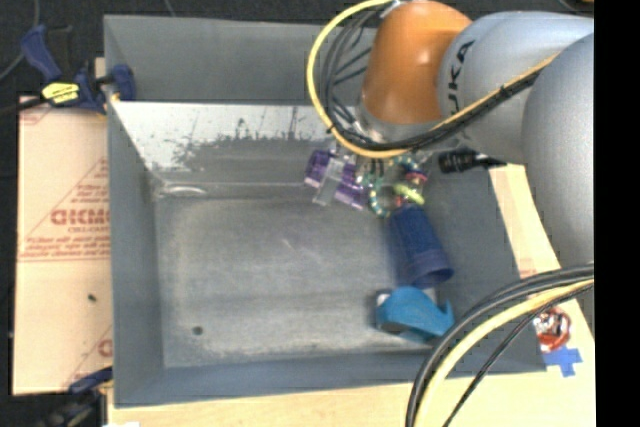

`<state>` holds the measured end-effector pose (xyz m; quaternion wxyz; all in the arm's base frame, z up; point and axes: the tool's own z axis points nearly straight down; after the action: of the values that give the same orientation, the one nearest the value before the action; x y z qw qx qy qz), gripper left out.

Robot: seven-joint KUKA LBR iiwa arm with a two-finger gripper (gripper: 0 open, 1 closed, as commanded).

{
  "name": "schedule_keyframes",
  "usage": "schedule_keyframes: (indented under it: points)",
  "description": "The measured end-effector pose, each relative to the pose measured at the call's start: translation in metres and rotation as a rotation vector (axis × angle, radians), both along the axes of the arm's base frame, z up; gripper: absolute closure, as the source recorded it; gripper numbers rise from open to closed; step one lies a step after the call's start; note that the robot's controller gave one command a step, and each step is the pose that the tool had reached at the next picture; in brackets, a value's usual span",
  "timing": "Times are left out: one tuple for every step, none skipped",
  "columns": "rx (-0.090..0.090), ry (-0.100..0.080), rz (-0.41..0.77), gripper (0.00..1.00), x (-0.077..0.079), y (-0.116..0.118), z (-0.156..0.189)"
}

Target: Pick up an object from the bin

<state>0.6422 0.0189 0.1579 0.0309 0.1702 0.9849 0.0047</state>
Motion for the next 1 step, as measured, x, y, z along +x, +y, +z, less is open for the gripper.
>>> schedule_keyframes:
  points:
    - [-0.004, -0.006, 0.021, 1.0, 0.0097, -0.0226, 0.0376]
